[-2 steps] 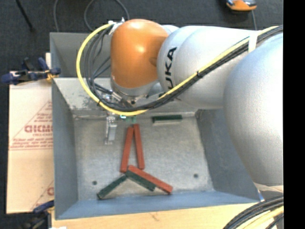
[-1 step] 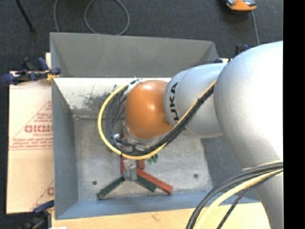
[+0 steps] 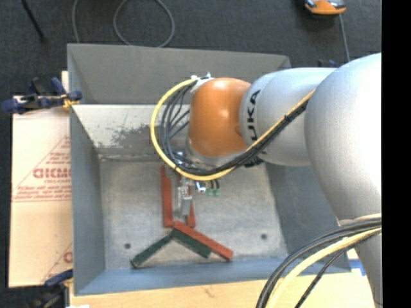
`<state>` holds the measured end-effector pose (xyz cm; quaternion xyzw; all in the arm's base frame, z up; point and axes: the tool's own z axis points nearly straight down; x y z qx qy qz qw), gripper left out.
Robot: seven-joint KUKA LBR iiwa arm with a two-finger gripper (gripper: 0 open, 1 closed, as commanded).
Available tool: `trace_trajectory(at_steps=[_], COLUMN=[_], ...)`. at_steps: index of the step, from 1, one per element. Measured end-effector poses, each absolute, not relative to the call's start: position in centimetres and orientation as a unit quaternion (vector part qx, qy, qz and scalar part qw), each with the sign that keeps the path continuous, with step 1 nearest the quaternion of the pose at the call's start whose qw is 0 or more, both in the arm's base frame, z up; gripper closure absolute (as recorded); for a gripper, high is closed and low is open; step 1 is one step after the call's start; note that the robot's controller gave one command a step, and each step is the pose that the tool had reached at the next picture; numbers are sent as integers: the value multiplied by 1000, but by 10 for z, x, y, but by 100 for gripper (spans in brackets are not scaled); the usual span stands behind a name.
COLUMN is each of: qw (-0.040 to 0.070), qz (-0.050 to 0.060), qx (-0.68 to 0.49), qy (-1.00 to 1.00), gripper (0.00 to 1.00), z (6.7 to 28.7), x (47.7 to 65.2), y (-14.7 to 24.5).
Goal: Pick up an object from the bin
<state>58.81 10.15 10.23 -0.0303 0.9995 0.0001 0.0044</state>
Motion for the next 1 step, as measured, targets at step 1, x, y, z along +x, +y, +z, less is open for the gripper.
trace_trajectory(at_steps=[1], qw=[4], qz=[0], qx=[-189], qy=[982], gripper=[0], z=[101], x=[621], y=[103])
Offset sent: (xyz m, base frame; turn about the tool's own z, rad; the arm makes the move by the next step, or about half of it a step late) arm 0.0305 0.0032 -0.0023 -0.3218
